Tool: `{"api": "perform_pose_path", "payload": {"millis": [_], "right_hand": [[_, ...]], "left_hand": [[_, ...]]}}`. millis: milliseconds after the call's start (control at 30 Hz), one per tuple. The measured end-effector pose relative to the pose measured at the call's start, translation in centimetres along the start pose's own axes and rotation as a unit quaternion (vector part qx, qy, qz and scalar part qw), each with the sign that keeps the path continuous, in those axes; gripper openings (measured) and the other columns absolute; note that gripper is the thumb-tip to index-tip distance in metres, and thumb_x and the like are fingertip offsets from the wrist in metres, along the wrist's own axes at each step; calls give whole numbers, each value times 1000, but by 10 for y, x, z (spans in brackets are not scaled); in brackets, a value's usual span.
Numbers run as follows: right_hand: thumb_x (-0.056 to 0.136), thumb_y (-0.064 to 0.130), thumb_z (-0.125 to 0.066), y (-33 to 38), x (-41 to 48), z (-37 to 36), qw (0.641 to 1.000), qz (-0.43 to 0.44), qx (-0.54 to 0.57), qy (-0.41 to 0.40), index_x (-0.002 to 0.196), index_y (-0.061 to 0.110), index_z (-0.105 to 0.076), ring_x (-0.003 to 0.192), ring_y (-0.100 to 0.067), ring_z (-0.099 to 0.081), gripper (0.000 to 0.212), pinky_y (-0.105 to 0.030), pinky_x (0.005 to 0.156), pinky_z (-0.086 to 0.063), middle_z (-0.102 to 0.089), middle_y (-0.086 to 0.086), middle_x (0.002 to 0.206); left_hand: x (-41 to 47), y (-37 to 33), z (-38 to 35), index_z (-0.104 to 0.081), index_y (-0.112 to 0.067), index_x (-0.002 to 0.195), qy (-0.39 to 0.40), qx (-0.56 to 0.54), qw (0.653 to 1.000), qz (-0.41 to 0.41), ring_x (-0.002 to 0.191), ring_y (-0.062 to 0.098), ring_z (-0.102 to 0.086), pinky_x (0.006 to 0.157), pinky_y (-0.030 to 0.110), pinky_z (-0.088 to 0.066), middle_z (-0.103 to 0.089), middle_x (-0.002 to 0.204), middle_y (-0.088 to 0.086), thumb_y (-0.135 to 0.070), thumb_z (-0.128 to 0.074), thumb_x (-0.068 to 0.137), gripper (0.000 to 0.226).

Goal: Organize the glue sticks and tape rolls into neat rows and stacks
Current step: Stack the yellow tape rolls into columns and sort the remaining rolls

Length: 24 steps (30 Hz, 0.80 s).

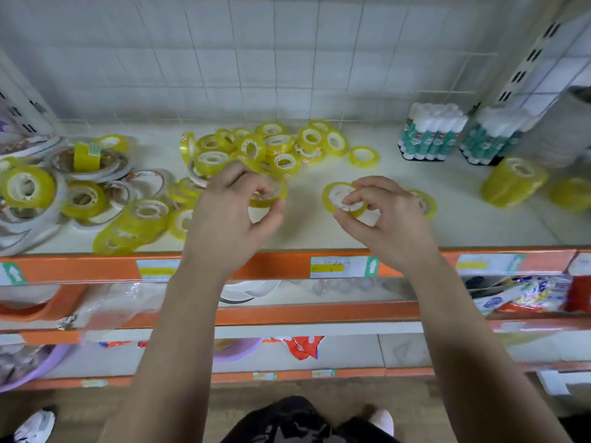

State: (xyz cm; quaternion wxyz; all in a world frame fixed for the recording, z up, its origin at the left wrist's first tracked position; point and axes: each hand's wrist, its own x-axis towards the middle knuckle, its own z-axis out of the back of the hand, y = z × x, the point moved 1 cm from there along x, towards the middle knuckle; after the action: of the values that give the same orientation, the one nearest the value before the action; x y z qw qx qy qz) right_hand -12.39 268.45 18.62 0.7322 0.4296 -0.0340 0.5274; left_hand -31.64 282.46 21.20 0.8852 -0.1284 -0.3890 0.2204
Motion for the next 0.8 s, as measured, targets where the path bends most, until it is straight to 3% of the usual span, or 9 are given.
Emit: {"api": "perform_pose_path", "payload": {"millis": [167, 400, 567, 667, 800], "right_hand": [[77, 35, -73, -41, -13, 56, 999, -31, -24, -34, 88, 14, -74, 90, -10, -64, 24, -31, 76, -52, -64, -2, 107], [78, 29, -74, -101, -26, 142, 993, -46, -62, -86, 88, 10, -73, 96, -2, -58, 21, -17, 80, -46, -67, -6, 106], [78, 29, -73, -138, -20, 189, 988, -26, -90, -119, 89, 9, -74, 98, -13, -62, 22, -22, 84, -48, -67, -9, 108], [78, 30, -71, -157, -9, 205, 987, -19, -106, -116, 89, 8, -74, 97, -19, -64, 25, -13, 88, -41, -67, -11, 107], [78, 30, -71, -172, 7, 209, 989, 3, -111, -93, 87, 6, -74, 95, -24, -65, 25, -26, 88, -46, -68, -11, 102]], "left_hand": [[20, -55, -58, -66, -7, 85, 38, -42, 997, -43, 81, 23, -60, 74, 29, -45, -58, 89, 7, -30, -64, 82, 23], [43, -128, -131, -68, -6, 86, 63, -59, 994, -74, 82, 25, -61, 76, 31, -48, -59, 89, 7, -33, -63, 84, 28], [52, -166, -167, -69, -6, 87, 70, -52, 993, -75, 86, 26, -61, 78, 29, -46, -58, 90, 7, -35, -63, 84, 30], [54, -181, -181, -69, -6, 87, 71, -45, 994, -66, 86, 26, -61, 77, 28, -45, -58, 91, 6, -37, -62, 84, 32], [55, -190, -192, -70, -6, 88, 61, -33, 996, -49, 86, 26, -60, 78, 25, -44, -58, 92, 6, -36, -63, 84, 31]]}}
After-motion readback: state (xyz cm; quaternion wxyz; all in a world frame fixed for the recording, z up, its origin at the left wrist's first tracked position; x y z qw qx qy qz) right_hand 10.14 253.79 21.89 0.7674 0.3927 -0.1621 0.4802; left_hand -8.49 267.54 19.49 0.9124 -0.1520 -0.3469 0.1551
